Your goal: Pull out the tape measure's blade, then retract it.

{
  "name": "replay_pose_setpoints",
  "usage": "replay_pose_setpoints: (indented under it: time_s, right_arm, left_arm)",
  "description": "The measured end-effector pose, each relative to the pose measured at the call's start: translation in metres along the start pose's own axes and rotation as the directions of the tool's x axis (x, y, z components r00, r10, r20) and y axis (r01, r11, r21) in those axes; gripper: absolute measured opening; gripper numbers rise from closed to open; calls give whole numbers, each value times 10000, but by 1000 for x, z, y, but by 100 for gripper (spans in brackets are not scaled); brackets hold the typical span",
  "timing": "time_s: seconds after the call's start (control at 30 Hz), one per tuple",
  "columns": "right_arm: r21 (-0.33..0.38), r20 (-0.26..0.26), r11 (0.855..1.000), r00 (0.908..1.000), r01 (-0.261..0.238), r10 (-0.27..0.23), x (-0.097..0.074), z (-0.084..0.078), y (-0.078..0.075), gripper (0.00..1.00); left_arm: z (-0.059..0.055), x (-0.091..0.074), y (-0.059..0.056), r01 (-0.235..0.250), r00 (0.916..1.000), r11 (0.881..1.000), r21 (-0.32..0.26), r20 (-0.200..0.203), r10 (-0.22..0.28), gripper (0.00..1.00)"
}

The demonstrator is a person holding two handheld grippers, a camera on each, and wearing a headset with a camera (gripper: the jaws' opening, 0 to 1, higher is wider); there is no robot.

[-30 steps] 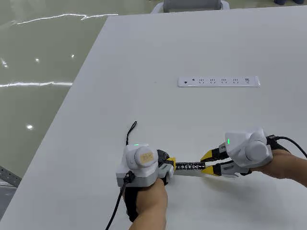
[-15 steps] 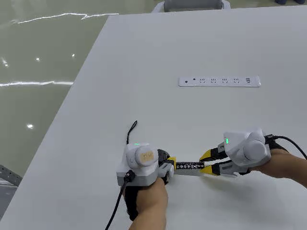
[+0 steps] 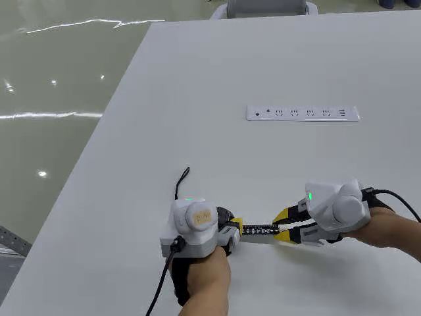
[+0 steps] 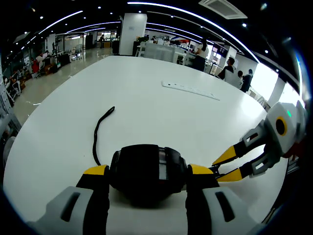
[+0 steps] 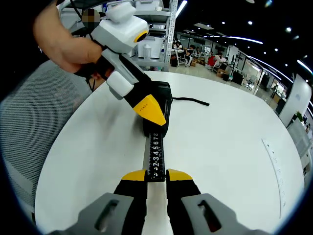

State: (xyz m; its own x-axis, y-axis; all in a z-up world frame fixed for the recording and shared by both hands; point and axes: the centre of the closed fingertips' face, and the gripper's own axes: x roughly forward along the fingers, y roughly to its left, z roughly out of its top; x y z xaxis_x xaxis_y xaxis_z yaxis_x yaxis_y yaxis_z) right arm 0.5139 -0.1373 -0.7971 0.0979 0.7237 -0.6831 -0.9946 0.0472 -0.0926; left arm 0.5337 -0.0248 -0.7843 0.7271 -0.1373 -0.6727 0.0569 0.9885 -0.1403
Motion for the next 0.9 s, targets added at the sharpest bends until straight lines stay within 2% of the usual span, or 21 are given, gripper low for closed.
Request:
replay_pose_setpoints:
  time_s: [0.9]
  right_arm:
    - [-39, 30, 10000, 10000, -38, 38, 6, 5, 0, 14]
  left_arm:
    - [0, 0, 2, 18, 10000, 10000, 28, -85, -18, 59]
